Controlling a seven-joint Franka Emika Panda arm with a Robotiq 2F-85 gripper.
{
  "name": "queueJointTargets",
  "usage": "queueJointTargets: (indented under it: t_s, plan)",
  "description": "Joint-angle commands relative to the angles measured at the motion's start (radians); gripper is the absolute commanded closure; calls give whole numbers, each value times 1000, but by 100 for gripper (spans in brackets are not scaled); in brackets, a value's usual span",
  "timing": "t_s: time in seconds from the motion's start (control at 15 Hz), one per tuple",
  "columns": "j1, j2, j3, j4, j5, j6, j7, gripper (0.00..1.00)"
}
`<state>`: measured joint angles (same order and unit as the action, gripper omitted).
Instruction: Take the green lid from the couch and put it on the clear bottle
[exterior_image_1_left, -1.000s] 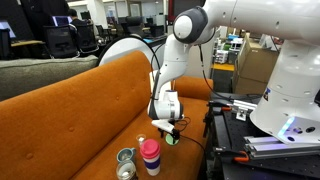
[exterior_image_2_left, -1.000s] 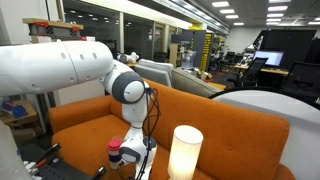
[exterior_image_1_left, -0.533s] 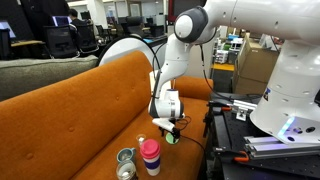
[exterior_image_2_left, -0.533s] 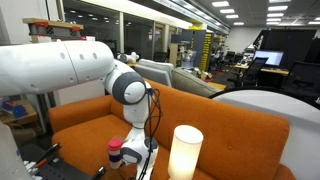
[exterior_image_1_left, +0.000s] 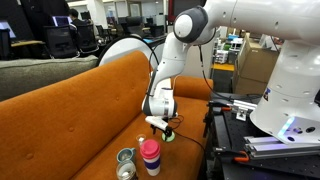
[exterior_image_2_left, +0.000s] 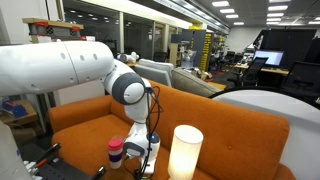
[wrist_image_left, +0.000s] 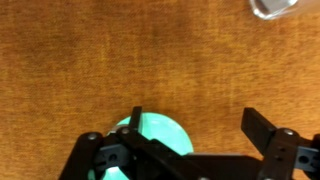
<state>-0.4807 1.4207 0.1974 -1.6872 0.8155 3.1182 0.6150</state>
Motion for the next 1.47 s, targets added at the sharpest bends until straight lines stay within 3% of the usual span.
queueJointTargets:
  t_s: [0.0,0.2,0.47,0.8,1.07,1.4]
  plan:
    - [-3,31,41,73,-40,16,-56,0]
    - [-17,19,64,62,-63,25,-73,0]
    - [-95,-2,96,7,-51,62,-128,0]
    - [-208,-112,114,-179,-55,64,-194,0]
    - [-228,-164,114,-271,-5,56,-262,0]
    - [-242,-98,159,-218,-6,84,-264,0]
